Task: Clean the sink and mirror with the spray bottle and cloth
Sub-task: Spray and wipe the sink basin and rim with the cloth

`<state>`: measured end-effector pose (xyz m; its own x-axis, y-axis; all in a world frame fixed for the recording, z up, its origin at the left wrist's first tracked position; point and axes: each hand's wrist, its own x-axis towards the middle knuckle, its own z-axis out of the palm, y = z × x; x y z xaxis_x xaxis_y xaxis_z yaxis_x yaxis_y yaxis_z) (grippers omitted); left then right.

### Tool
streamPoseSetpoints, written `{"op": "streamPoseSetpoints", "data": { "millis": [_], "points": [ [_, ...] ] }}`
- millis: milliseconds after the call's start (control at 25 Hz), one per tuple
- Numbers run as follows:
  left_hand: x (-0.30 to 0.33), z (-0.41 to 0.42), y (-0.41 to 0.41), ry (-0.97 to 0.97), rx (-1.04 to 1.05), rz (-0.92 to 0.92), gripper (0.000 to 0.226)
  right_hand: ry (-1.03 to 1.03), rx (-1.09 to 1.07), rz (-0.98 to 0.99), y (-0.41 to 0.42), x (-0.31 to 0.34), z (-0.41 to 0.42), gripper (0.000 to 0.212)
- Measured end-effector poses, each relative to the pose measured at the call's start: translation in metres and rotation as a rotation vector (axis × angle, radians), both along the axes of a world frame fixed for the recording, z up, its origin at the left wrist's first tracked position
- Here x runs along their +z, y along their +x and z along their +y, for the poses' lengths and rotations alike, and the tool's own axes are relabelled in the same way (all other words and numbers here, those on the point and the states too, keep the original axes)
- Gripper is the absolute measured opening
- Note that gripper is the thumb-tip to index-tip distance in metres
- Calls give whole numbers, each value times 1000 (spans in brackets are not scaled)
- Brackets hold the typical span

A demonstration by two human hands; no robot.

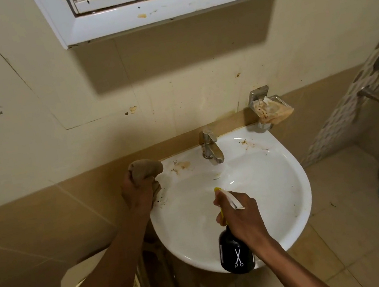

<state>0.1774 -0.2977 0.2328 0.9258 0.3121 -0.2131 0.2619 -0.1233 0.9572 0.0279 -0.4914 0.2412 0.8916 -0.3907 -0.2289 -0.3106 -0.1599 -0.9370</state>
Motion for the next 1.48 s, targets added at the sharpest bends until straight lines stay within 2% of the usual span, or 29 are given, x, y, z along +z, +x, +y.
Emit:
{"op": "streamPoseSetpoints", "data": {
  "millis": [160, 280, 440, 560, 720, 840, 1000, 1120, 1320, 1480],
  "points": [
    [-6, -16, 16, 122, -100, -84, 38, -75, 53, -44, 8, -5, -3, 32],
    [-26, -19, 37, 358, -215, -192, 48, -35, 36, -52, 9, -7, -5, 30],
    [-5, -51, 39, 672, -224, -259, 58, -3, 13, -60, 14, -4, -8, 35],
    [-8, -74, 49, 856, -400, -342, 65, 6, 5, -55, 16, -5, -10, 34],
    [-27, -106, 68, 1151, -594, -249, 61, -17, 9, -50, 24, -5, -16, 34],
    [-55, -124, 62, 1269, -746, -190, 63, -50, 19, -55, 28, -1, -22, 32],
    [-70, -107, 67, 1321, -942, -260, 80, -73, 17, -52, 31, -5, -24, 33],
    [-71, -88, 75, 1437, -958, -508, 84, -36, 26, -26, 31, -8, -13, 35],
    [-75, -68, 84, 1444, -1077, -528, 92, 6, 22, 3, 26, -8, -2, 34],
    [-77, -41, 88, 1374, -1181, -532, 86, 28, -3, -11, 26, -6, -2, 32]
  ]
}}
